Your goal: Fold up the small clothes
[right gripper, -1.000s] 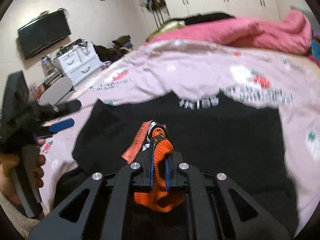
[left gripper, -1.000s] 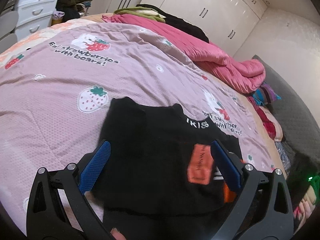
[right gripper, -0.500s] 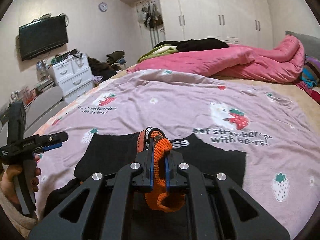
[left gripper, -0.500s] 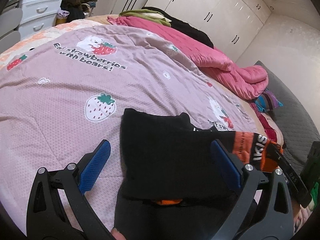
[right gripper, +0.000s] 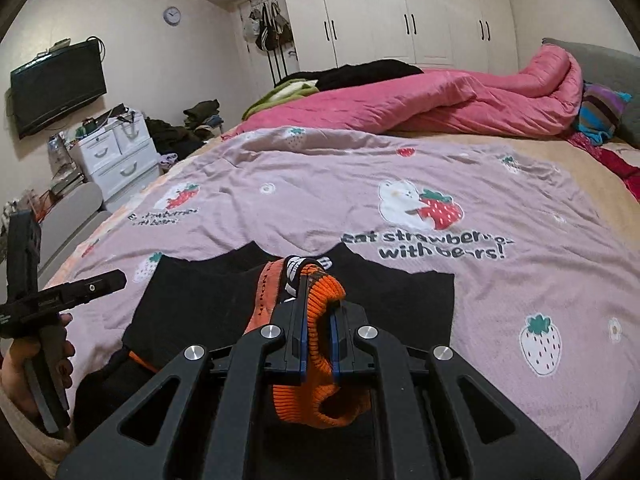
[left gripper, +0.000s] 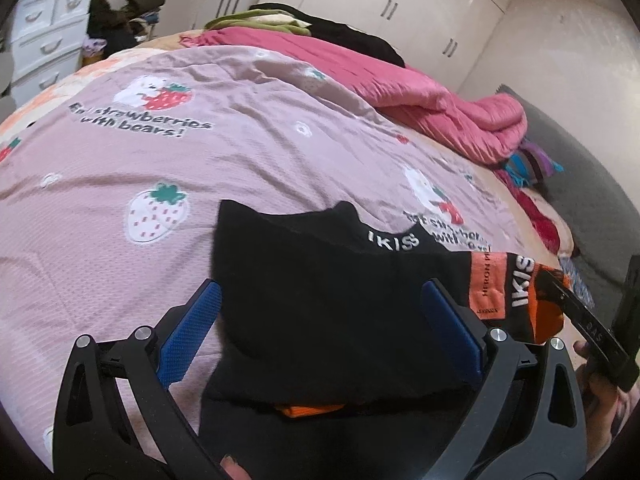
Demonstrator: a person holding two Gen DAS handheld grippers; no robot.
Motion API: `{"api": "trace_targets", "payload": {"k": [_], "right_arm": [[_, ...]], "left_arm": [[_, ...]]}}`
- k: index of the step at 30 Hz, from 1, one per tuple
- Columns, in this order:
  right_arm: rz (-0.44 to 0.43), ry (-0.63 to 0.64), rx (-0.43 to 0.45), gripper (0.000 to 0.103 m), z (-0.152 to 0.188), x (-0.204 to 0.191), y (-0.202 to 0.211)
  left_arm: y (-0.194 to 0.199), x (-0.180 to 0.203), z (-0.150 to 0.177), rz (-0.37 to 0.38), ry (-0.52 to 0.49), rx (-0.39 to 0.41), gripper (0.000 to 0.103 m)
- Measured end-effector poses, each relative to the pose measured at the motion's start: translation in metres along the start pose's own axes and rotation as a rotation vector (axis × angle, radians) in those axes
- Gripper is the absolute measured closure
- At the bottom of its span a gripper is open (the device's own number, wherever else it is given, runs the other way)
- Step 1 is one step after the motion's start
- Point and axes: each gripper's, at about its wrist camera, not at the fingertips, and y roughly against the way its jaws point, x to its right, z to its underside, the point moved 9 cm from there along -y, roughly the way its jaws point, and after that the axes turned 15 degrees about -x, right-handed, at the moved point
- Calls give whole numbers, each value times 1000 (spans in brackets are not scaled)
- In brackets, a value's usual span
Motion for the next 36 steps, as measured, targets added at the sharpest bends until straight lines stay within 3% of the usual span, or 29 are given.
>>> {"api": "trace_targets", "payload": {"k": [12,15,19,22,28,30,31,36], "right_arm": [[26,-25,-52,96,12,13,-13],[27,-35,-63,96,14,16,-16],[25,-54,-74,96,17,20,-19],[27,-61,-82,94,18,21,-21],[56,-68,-89,84,20,24,-23],[60,-73,-78,74,20,24,-19],[59,-78,-71,62,20,24,-17],[36,-53,-78,61,21,13,-19]], "left_arm": [[-18,19,9,11,-53,-42,15],[-23,25,13,9,-75,-58,20],[-33,33,18,17,-105,-94,39],[-41,34,24,2,-121,-122,43],[-47,35,30,-22,-141,-146,43],[-50,34,32,-27,-141,-156,43],[-51,34,33,-27,-142,-161,43],[-57,33,38,-53,-151,-192,43]]}}
